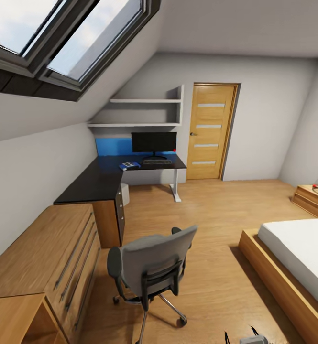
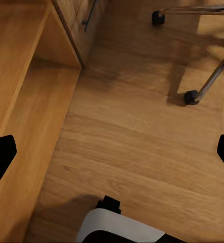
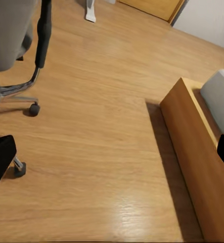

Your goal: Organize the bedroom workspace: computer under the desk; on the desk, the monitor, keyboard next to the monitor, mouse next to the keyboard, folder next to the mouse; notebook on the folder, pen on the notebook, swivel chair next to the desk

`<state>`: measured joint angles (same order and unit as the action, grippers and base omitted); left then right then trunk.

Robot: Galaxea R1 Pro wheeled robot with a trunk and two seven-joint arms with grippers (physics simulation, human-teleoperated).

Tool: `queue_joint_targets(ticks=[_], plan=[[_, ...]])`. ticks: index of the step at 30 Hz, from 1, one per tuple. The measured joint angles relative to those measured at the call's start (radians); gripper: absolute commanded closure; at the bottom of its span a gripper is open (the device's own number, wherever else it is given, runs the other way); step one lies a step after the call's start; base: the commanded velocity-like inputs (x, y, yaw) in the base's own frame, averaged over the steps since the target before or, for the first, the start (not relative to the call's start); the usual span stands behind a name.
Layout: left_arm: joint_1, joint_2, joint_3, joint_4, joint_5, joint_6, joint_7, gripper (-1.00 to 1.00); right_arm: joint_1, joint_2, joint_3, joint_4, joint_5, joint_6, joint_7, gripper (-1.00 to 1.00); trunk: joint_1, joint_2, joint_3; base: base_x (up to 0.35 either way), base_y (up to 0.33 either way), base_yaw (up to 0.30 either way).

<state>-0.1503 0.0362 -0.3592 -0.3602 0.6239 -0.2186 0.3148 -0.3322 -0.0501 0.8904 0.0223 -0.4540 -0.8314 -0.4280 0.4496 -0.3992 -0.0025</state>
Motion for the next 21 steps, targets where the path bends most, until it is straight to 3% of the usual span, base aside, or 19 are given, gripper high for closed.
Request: queue_joint_targets(ticks=[3, 21], plan=[[0.0, -0.008, 0.001, 0.0, 0.001, 0.0, 0.002, -1.0, 0.0, 0.0, 0.0, 0.0, 0.0, 0.0, 0.0, -1.0, 0.0, 0.0, 0.0, 0.0, 0.0, -0.294], [0.0, -0.014, 0.006, -0.001, 0.01, 0.003, 0.007, -1.0, 0.001, 0.001, 0.0, 0.0, 0.001, 0.047, 0.001, -1.0, 0.069, -0.125, -0.055, 0.0, 0.0, -0.291]])
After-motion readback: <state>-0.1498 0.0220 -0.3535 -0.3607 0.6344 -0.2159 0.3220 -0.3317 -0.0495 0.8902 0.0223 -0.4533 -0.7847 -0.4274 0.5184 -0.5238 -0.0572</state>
